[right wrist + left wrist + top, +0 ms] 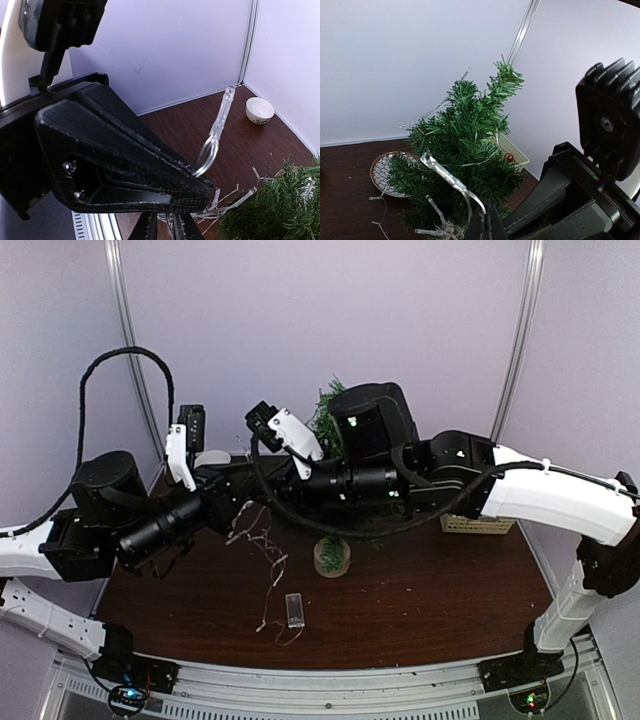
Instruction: Decorate the small christmas tree
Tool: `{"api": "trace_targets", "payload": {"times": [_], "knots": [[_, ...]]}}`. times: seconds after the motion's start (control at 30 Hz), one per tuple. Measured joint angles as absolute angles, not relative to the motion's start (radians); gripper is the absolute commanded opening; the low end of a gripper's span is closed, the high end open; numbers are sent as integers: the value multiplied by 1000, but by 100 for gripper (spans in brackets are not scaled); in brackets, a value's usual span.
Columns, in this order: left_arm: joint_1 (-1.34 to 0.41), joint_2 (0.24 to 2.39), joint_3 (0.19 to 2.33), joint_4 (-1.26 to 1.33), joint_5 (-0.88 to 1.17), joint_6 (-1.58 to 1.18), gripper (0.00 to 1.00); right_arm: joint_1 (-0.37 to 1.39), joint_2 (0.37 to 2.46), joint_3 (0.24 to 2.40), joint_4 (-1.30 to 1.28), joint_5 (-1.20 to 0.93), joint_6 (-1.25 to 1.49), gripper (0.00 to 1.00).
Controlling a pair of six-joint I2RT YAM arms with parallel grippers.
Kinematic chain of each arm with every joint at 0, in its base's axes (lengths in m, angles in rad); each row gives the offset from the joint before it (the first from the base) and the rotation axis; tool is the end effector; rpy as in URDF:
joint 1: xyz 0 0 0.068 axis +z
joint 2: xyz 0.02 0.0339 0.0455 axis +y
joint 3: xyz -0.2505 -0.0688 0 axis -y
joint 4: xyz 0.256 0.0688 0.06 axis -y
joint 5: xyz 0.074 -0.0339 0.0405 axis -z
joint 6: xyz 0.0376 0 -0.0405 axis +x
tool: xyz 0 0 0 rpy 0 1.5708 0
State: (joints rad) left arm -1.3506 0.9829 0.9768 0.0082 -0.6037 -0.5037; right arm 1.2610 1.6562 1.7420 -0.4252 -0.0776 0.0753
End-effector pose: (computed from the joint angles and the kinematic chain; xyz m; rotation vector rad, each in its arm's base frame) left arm 0.0738 -0.2319 0.3806 0.1999 1.6437 -0.9717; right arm 0.1181 0.3784 0.4077 -1.1817 1.6542 0.9526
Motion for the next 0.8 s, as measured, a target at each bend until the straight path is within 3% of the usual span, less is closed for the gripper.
{"api": "trace_targets", "payload": {"times": [0.1,0.23,0.3,0.43,0.57,0.63,0.8], "knots": [[-1352,982,977,12,-604,-507,0,1261,1666,1750,-430,-78,77,16],[-1357,982,977,20,-602,-507,0,1261,1673,1763,-442,-77,80,0],[-1357,982,977,26,-602,-507,0,1261,1673,1764,-442,-78,78,0],[-1357,980,976,30,-608,-500,43,1261,1673,1765,-443,-81,74,0],[-1359,927,960,24,-636,-468,67,1261,1666,1765,-449,-107,74,0],[-1359,866,941,18,-661,-439,73,1261,1652,1763,-455,-136,73,0],[-1353,672,863,-23,-751,-379,76,1261,1577,1758,-455,-229,60,0]]}}
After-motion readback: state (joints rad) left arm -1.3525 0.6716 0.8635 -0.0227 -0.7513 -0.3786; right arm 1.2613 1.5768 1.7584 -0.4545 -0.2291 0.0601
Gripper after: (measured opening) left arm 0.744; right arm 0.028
